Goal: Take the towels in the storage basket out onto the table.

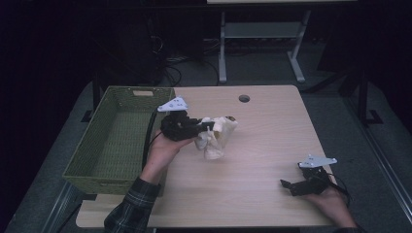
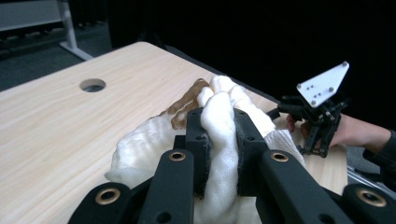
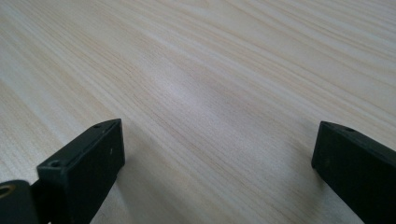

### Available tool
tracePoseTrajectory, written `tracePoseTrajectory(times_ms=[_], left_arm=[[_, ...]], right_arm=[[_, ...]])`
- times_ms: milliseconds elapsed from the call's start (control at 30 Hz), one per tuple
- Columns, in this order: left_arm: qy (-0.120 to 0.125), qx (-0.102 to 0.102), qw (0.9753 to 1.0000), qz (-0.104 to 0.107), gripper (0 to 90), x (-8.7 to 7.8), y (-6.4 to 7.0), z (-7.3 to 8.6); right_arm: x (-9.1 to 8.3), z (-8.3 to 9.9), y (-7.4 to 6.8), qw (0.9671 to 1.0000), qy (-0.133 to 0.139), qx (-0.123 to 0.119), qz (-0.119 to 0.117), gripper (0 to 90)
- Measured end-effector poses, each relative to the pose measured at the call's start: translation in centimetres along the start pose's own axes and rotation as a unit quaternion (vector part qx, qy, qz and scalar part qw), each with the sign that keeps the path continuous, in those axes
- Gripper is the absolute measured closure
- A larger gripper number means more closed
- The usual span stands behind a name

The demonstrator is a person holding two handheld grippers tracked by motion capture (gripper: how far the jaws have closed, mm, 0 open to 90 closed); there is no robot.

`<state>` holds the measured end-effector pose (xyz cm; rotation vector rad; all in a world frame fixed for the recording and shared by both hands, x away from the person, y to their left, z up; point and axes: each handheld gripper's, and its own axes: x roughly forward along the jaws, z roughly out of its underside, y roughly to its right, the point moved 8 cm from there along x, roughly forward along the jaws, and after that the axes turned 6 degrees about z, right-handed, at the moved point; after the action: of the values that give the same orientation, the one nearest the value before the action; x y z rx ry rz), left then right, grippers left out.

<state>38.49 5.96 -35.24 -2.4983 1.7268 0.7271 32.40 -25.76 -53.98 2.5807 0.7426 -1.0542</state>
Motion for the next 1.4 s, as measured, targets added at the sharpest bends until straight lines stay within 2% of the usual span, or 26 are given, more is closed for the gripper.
tracePoseTrajectory(times_ms=[367, 400, 567, 767, 833, 1067, 1200, 1300, 1400], left_arm=[[-0.023, 0.013, 0.9994, 0.023, 79.0, 4.0, 1.3, 1.8], [-0.023, 0.013, 0.9994, 0.023, 78.9, 4.0, 1.3, 1.8], [-0.042, 0.024, 0.9984, 0.03, 78.9, 6.0, 1.7, 3.2], [-0.048, 0.033, 0.9976, 0.038, 78.8, 7.7, 2.0, 4.4], [-0.057, 0.04, 0.9967, 0.041, 78.8, 8.2, 2.0, 5.0], [-0.071, 0.041, 0.9955, 0.048, 78.6, 9.9, 2.4, 6.9], [-0.092, 0.042, 0.9934, 0.056, 78.5, 11.4, 2.6, 8.6], [-0.103, 0.044, 0.9921, 0.058, 78.0, 11.9, 2.6, 9.3], [-0.104, 0.04, 0.992, 0.059, 77.3, 12.2, 2.6, 9.6]], right_arm=[[0.0, 0.0, 0.0, 1.0, 0.0, 0.0, 0.0, 2.2], [0.0, 0.0, 0.0, 1.0, 0.0, 0.0, 0.0, 2.2], [0.0, 0.0, 0.0, 1.0, 0.0, -0.001, 0.0, 2.2], [0.0, 0.0, 0.0, 1.0, 0.0, 0.0, 0.0, 2.2], [0.0, 0.0, 0.0, 1.0, 0.0, 0.0, 0.0, 2.2], [0.0, 0.0, 0.0, 1.0, 0.0, 0.0, 0.0, 2.2], [0.0, 0.0, 0.0, 1.0, 0.0, 0.0, 0.0, 2.2], [0.0, 0.0, 0.0, 1.0, 0.0, 0.0, 0.0, 2.2], [0.0, 0.0, 0.0, 1.0, 0.0, 0.0, 0.0, 2.2]])
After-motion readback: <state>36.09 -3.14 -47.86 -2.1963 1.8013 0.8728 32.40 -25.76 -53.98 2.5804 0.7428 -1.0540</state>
